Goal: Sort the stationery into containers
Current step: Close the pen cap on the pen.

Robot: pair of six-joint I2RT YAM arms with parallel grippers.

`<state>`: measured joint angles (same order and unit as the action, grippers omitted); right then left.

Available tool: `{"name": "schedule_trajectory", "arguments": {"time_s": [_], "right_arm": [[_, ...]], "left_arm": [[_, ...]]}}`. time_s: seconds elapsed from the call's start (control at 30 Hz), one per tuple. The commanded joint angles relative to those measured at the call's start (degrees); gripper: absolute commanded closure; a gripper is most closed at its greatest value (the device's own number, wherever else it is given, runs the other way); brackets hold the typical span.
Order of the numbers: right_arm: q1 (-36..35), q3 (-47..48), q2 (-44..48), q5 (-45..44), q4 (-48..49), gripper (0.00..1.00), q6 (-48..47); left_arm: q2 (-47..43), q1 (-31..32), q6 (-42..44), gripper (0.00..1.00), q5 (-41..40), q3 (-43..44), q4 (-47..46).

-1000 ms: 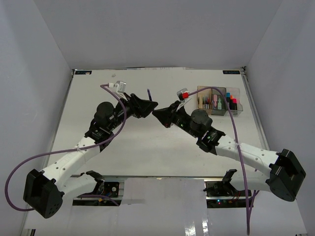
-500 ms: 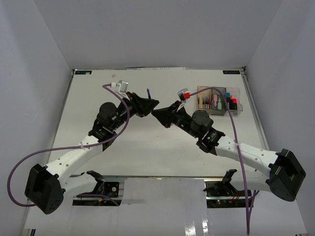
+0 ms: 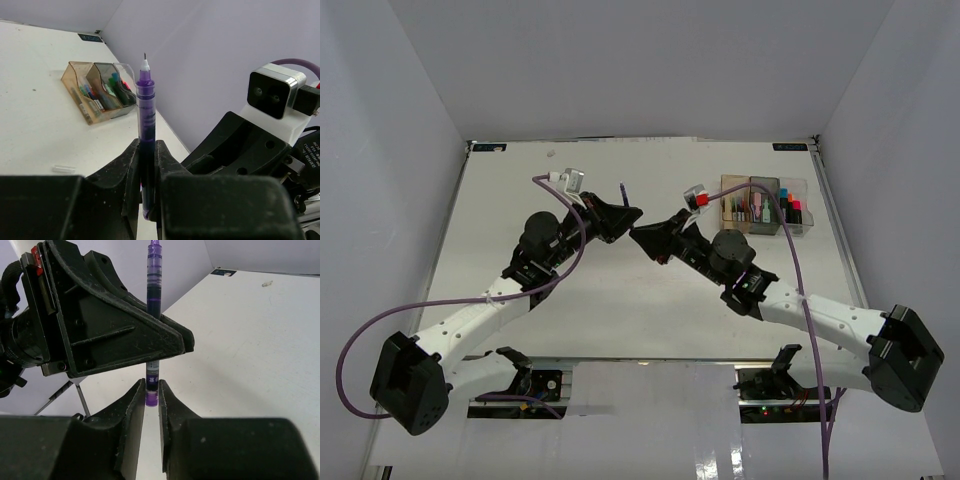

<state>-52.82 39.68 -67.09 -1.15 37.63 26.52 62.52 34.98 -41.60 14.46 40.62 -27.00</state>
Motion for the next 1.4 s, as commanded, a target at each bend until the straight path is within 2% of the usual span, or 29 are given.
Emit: {"name": "schedule_trajectory", "arguments": {"time_s": [0.0,0.1,0.23,0.3,0.37,0.47,0.57,0.7,0.8,0.9,1.07,1.23,1.37], "right_arm": [[-0.27,-0.92,1.79,-1.66,1.66,0.75,-1.12],[-0.27,-1.19,2.31,-2.45,-1.4,0.6,-2.53],[0.34,-0.92,2.49,-6.75,-10.36,0.45,-7.0],[0.78,-0.75,2.31,-9.82,-16.6,0.32,-8.15],[2.19,-1.27,2.05,-13.26,-20.81,0.23,-9.64],[7.19,1.26,-0.83,-12.04,-29.24,0.2,-11.83],[12.64,2.59,-3.3,-6.17,-32.79,0.15,-14.81],[15.9,8.2,-8.57,-2.02,-40.77,0.17,-22.99],[16.43,13.73,-14.9,-3.68,-46.48,0.25,-29.57],[17.22,17.95,-20.44,-2.9,-49.74,0.29,-33.45],[17.57,27.18,-31.5,-3.42,-57.65,0.32,-37.5],[17.66,32.72,-37.14,-0.52,-61.78,0.35,-39.61],[17.57,35.02,-40.04,-0.52,-63.73,0.38,-40.23]], "left_arm": [[-1.17,0.26,0.64,0.93,0.66,0.07,-0.25],[-1.44,0.26,2.75,0.97,-0.48,0.77,2.3],[-1.61,-0.09,8.9,1.0,-3.64,3.67,9.15],[-1.09,-1.4,12.84,1.0,-5.13,6.39,14.42],[-0.56,-3.85,15.05,1.0,-4.79,8.84,19.34],[1.37,-8.68,18.74,1.0,-1.29,12.45,26.28],[2.08,-12.55,21.91,1.0,2.85,14.13,31.3],[0.76,-13.19,25.34,1.0,3.56,11.94,32.37],[-0.29,-13.27,26.22,1.0,4.79,8.87,30.52],[0.32,-13.36,29.55,1.0,7.77,9.56,32.53],[-0.99,-13.36,30.35,1.0,8.74,8.6,31.84],[-1.7,-13.36,30.79,1.0,11.38,8.42,31.57],[-2.58,-13.36,31.23,1.0,9.89,8.07,31.58]]}}
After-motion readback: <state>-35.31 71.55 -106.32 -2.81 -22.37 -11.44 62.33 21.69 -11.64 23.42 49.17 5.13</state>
